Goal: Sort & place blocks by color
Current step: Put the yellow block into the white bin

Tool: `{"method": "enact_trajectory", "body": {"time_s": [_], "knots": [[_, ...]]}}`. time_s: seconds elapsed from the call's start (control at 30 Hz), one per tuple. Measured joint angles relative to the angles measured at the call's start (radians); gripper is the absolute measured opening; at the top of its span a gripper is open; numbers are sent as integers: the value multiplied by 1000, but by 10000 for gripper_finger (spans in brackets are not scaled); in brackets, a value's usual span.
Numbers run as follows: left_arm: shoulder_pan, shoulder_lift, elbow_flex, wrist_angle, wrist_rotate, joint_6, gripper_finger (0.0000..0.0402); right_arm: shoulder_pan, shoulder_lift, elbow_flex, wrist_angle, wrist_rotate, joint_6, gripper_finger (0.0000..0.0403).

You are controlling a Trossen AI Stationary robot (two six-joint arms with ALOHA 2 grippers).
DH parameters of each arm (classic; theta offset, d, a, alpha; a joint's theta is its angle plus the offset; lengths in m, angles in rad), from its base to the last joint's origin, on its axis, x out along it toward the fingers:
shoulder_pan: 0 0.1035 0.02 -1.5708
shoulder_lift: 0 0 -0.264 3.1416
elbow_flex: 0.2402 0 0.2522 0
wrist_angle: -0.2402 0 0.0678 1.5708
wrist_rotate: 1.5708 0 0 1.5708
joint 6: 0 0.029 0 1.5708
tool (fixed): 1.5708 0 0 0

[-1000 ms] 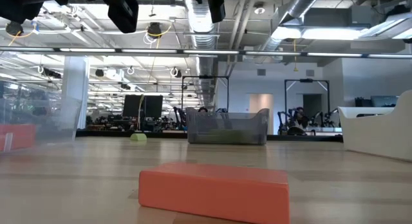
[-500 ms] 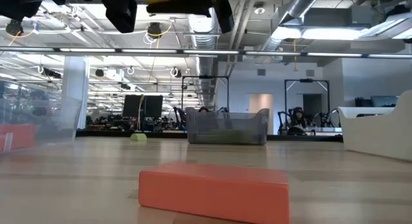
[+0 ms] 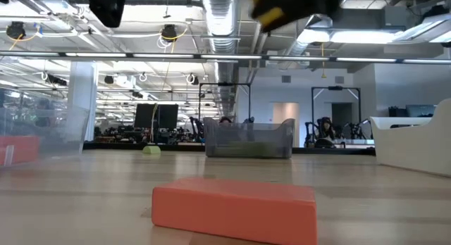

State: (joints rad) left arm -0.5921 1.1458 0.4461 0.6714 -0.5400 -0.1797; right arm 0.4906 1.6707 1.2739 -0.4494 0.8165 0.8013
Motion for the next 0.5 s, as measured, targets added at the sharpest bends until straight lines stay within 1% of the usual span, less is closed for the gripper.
{"method": "enact_trajectory", "body": {"time_s": [0.2, 0.33, 0.4, 0.43, 0.5], "knots": [[-10, -2, 0, -3, -8, -2, 213, 64, -70, 0, -540, -5, 451, 154], [-10, -2, 0, -2, -8, -9, 210, 117, -86, 0, -842, -56, 747, 152], [-10, -2, 0, -2, -8, -9, 210, 139, -90, -14, -929, -83, 847, 145], [-10, -2, 0, -1, -8, -9, 210, 147, -92, -31, -938, -101, 872, 142], [-10, -2, 0, 1, -9, -9, 209, 153, -109, -85, -900, -155, 891, 139]]}}
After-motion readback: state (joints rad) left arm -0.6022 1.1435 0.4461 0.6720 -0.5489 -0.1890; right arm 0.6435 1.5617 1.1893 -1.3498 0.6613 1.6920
